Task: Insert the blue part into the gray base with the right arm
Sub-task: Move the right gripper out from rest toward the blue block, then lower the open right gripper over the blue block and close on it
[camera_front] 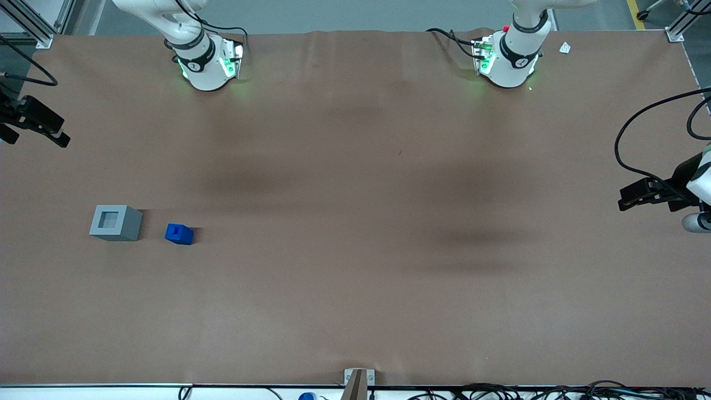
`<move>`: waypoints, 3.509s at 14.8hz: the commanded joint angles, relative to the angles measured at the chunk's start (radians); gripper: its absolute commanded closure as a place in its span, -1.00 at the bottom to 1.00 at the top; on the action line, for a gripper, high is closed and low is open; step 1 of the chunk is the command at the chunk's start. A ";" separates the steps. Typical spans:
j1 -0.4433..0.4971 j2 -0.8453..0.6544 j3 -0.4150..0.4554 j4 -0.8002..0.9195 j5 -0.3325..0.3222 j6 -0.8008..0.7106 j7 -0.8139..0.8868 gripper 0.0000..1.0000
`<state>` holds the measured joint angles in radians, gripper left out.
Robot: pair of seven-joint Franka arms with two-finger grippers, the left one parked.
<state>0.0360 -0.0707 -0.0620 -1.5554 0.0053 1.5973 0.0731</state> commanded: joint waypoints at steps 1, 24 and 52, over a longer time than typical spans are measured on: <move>-0.001 0.000 0.001 0.005 0.015 0.001 0.010 -1.00; 0.022 0.180 0.007 -0.319 0.036 0.403 0.008 -1.00; 0.019 0.519 0.007 -0.446 0.036 0.843 -0.070 -0.93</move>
<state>0.0602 0.4570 -0.0550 -1.9833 0.0317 2.4250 0.0276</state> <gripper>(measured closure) 0.013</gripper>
